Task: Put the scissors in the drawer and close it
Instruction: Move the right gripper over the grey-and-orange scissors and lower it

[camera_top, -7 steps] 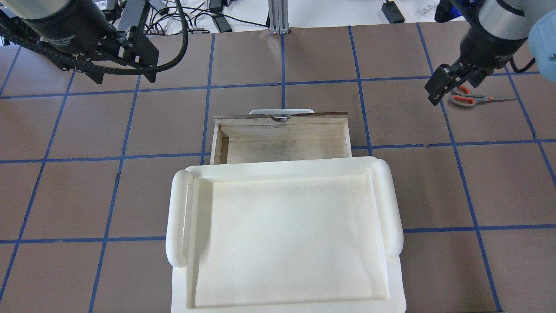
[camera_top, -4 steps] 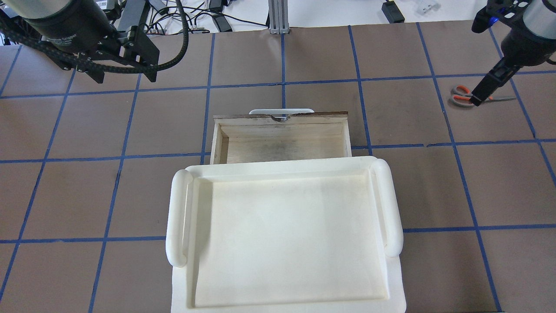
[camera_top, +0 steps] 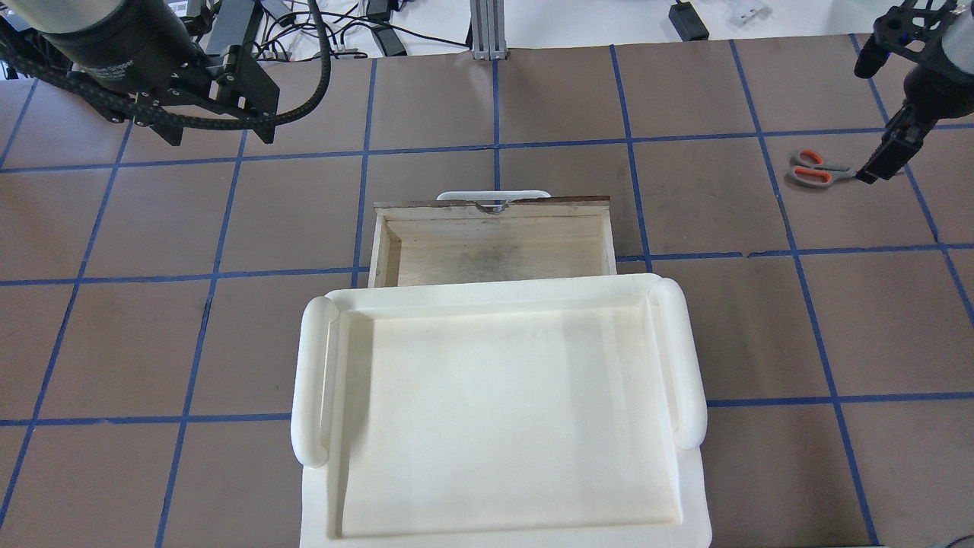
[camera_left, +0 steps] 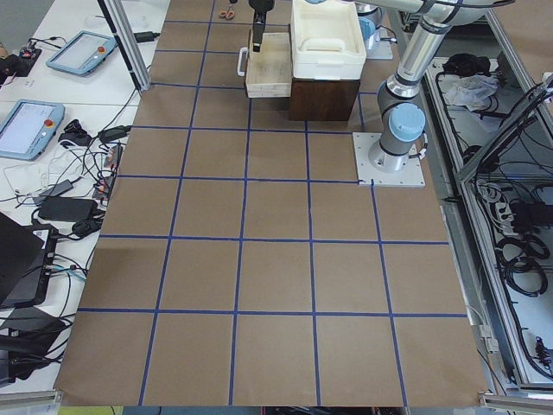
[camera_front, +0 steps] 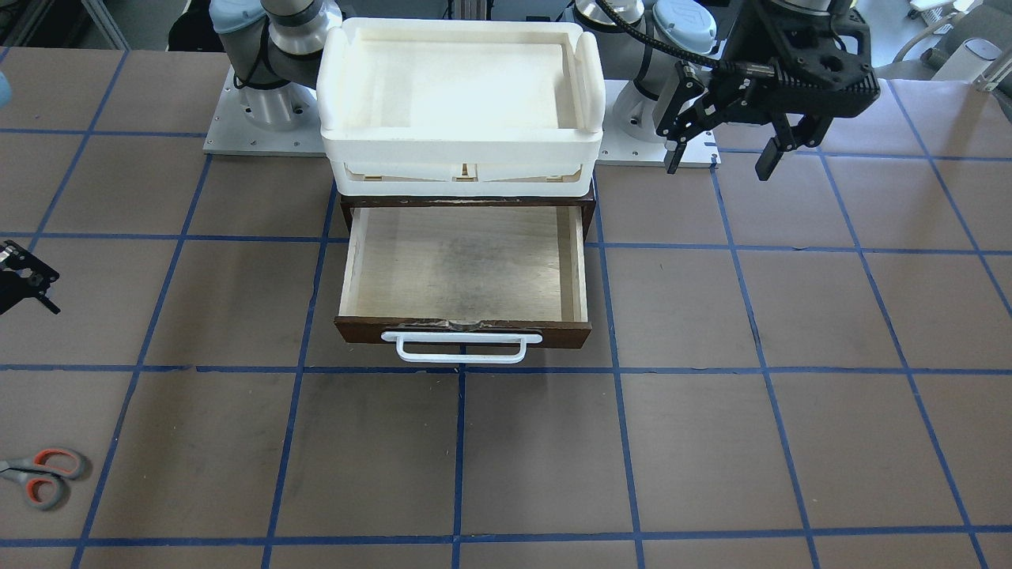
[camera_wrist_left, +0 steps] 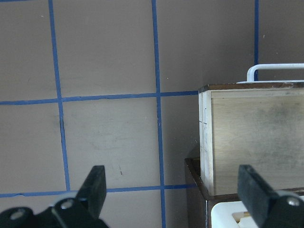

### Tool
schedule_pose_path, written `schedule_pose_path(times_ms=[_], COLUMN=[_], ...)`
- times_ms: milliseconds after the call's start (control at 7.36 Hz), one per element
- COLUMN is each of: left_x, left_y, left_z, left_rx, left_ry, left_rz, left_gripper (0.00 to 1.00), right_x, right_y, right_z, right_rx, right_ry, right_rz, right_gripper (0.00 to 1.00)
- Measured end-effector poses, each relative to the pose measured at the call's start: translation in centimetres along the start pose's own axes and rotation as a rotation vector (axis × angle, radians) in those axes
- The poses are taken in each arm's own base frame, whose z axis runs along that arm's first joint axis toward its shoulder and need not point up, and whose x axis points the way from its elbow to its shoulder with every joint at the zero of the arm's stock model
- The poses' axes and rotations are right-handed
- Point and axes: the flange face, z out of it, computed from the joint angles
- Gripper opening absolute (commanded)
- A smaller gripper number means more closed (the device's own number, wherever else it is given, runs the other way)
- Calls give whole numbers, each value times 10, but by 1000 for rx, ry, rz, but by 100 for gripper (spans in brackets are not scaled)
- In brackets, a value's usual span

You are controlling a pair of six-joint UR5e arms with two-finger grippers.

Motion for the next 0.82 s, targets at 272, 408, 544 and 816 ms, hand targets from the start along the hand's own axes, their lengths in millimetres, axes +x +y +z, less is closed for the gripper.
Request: schedule_pose_path(times_ms=[272,408,544,816], left_x=[0,0,0,0], left_y=[0,1,1,0], left_z=[-1,-1,-1,0], left_rx=[1,2,2,1], left_ry=[0,0,0,0], left_rz=[0,0,1,1], left_gripper=[100,100,100,100], right_x=[23,35,44,61], right_y=[20,24,28,34], right_z=[34,52,70,101], right_rx=[-2,-3,-3,8], right_ry=[6,23,30,22], right_rz=[-117,-195,-255,-351], right_gripper=[99,100,100,99])
